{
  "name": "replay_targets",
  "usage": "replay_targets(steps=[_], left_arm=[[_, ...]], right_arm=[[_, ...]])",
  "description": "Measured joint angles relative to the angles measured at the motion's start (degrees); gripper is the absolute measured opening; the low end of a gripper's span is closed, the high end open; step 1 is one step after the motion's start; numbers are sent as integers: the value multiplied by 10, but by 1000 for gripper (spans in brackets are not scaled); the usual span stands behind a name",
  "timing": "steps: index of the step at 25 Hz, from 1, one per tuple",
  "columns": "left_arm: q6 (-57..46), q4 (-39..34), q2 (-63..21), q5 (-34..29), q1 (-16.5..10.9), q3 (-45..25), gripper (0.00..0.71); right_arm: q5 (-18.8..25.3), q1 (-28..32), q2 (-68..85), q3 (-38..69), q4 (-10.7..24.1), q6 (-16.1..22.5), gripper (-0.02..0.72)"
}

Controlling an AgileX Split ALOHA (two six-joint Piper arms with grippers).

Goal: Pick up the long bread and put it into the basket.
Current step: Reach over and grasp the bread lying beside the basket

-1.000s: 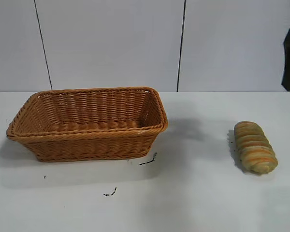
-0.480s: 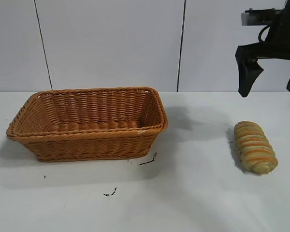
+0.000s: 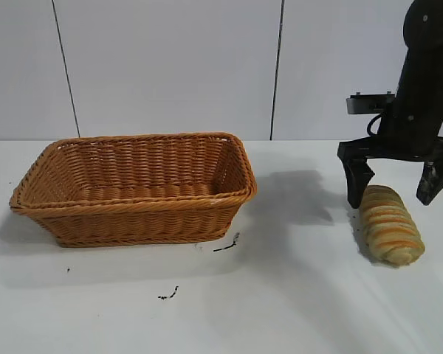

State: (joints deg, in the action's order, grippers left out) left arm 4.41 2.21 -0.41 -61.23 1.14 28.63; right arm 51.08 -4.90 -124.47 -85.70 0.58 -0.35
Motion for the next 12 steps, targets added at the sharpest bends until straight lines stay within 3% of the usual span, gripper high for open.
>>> replay_targets(steps=[9, 11, 12], left_arm=[[0, 0, 0, 0, 0, 0, 692], [0, 0, 0, 0, 0, 0, 692], [0, 0, 0, 0, 0, 0, 692]], right_arm=[[0, 0, -17, 0, -6, -1, 677], [1, 0, -17, 0, -6, -1, 560], [2, 0, -17, 0, -6, -1, 451]])
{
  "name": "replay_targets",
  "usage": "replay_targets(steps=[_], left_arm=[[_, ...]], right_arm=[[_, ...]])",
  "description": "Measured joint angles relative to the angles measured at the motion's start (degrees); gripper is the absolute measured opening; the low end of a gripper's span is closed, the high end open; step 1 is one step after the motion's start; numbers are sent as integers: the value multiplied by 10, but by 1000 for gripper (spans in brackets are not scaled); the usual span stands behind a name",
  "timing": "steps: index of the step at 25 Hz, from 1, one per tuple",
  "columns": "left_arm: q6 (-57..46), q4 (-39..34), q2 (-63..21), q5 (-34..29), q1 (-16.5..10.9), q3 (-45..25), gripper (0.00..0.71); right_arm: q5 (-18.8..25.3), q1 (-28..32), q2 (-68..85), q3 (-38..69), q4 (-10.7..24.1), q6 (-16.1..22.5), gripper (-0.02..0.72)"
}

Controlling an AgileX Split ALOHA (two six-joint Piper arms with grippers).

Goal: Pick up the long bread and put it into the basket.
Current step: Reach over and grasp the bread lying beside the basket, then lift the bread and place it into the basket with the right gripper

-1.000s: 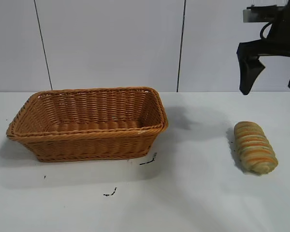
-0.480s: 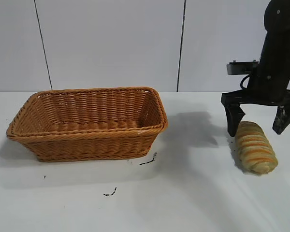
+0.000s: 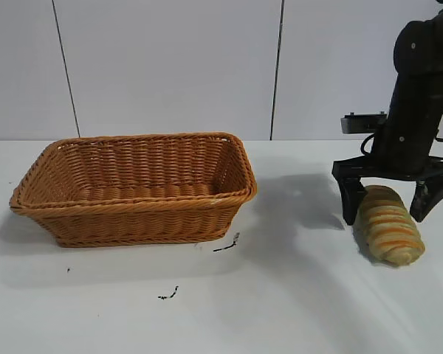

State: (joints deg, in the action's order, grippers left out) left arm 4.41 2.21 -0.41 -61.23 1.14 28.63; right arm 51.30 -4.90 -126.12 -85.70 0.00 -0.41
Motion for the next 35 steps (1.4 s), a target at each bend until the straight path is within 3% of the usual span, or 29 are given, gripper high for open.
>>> replay_targets(steps=[2, 4, 10, 20, 28, 35], left_arm=[[0, 0, 0, 0, 0, 0, 692], [0, 0, 0, 0, 0, 0, 692], [0, 0, 0, 0, 0, 0, 692], [0, 0, 0, 0, 0, 0, 692], [0, 0, 0, 0, 0, 0, 692], [0, 0, 0, 0, 0, 0, 692]], right_arm=[[3, 0, 0, 0, 0, 0, 216], [4, 0, 1, 0, 0, 0, 123], [33, 0, 36, -24, 7, -12, 120], [155, 0, 94, -216, 7, -18, 118], [181, -9, 86, -306, 0, -33, 107], [184, -97, 38, -368, -6, -55, 106]])
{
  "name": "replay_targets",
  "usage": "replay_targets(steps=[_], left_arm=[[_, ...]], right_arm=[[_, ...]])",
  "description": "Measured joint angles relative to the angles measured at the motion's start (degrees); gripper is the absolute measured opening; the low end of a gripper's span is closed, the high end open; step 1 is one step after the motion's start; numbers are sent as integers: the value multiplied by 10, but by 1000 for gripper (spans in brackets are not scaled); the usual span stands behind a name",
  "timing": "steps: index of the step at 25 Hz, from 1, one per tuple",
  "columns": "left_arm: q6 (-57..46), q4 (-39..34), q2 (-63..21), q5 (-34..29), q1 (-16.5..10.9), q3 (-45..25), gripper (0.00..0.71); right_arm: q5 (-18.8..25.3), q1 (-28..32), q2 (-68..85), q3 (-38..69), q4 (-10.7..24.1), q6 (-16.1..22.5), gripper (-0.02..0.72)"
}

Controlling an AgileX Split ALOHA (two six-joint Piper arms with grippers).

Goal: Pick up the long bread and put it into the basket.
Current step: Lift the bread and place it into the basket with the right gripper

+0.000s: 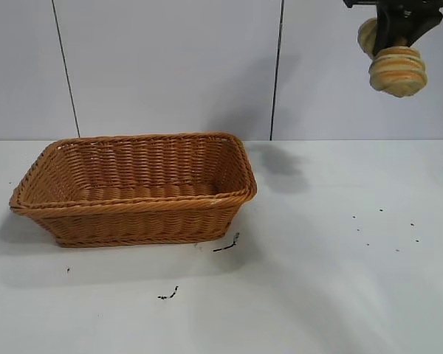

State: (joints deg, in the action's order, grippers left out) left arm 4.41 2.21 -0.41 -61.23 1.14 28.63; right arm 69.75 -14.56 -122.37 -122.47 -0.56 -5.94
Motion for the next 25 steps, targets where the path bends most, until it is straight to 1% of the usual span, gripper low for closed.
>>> replay_targets(steps=[5, 8, 10, 12, 13, 16, 17, 18, 21, 22, 23, 25], left_arm=[[0, 0, 0, 0, 0, 0, 692], [0, 0, 0, 0, 0, 0, 692], [0, 0, 0, 0, 0, 0, 692], [0, 0, 0, 0, 0, 0, 692], [0, 0, 0, 0, 0, 0, 692], [0, 0, 0, 0, 0, 0, 692], [0, 0, 0, 0, 0, 0, 692], [0, 0, 0, 0, 0, 0, 692], [0, 0, 0, 0, 0, 0, 692], [0, 0, 0, 0, 0, 0, 692], [0, 0, 0, 0, 0, 0, 692], [0, 0, 0, 0, 0, 0, 692]], right_arm=[[0, -83, -43, -73, -1, -10, 106], [-10, -130, -68, -108, -1, -36, 106], [-31, -157, -77, -115, -2, -62, 106], [-51, -182, -84, -118, -3, -100, 104], [-63, -193, -90, -118, -4, -128, 94], [-97, -216, -110, -118, -4, -236, 94], [-107, -221, -118, -118, -4, -281, 94], [-112, -225, -126, -118, -4, -325, 94], [-120, -231, -153, -118, -6, -423, 94], [-121, -231, -162, -118, -6, -445, 94], [-123, -231, -172, -118, -6, -457, 94], [-125, -231, -190, -118, -6, -471, 94]])
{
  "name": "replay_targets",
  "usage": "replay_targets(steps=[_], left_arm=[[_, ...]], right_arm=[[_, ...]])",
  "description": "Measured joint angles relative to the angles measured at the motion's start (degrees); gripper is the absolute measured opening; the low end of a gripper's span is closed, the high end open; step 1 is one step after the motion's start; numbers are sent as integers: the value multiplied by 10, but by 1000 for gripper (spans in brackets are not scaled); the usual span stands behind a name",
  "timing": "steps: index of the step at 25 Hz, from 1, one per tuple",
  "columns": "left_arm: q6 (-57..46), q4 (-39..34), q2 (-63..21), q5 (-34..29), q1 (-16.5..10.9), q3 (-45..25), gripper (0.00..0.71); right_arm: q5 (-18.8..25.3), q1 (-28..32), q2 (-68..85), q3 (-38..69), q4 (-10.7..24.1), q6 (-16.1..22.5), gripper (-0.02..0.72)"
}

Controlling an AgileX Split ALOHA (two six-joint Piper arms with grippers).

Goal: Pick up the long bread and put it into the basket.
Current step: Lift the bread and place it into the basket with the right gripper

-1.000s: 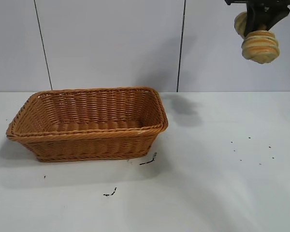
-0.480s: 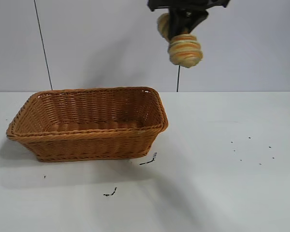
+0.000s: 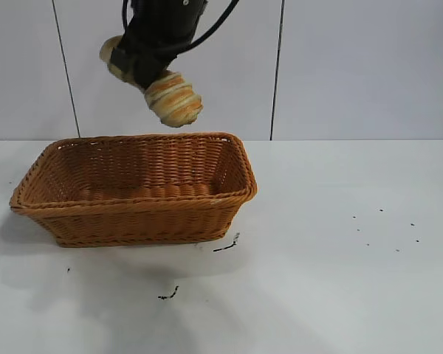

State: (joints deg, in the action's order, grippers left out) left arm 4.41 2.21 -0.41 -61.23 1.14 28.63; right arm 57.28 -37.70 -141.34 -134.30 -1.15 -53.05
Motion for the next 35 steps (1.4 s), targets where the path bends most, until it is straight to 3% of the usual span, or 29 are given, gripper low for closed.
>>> replay_targets(steps=[11, 13, 17, 20, 26, 30, 35], left_arm=[[0, 0, 0, 0, 0, 0, 692], [0, 0, 0, 0, 0, 0, 692], [0, 0, 0, 0, 0, 0, 692], [0, 0, 0, 0, 0, 0, 692], [0, 0, 0, 0, 0, 0, 692], [0, 0, 0, 0, 0, 0, 692], [0, 0, 0, 0, 0, 0, 692]], right_arm=[[-25, 0, -39, 0, -64, -8, 113], [-25, 0, -39, 0, -69, -7, 188], [-28, 0, -39, 0, -70, -3, 468], [-30, 0, -39, 0, -71, 4, 634], [-30, 0, -37, 0, -81, 21, 689], [-30, 0, -14, 0, -82, 85, 689], [-23, 0, 25, 0, -68, 248, 689]])
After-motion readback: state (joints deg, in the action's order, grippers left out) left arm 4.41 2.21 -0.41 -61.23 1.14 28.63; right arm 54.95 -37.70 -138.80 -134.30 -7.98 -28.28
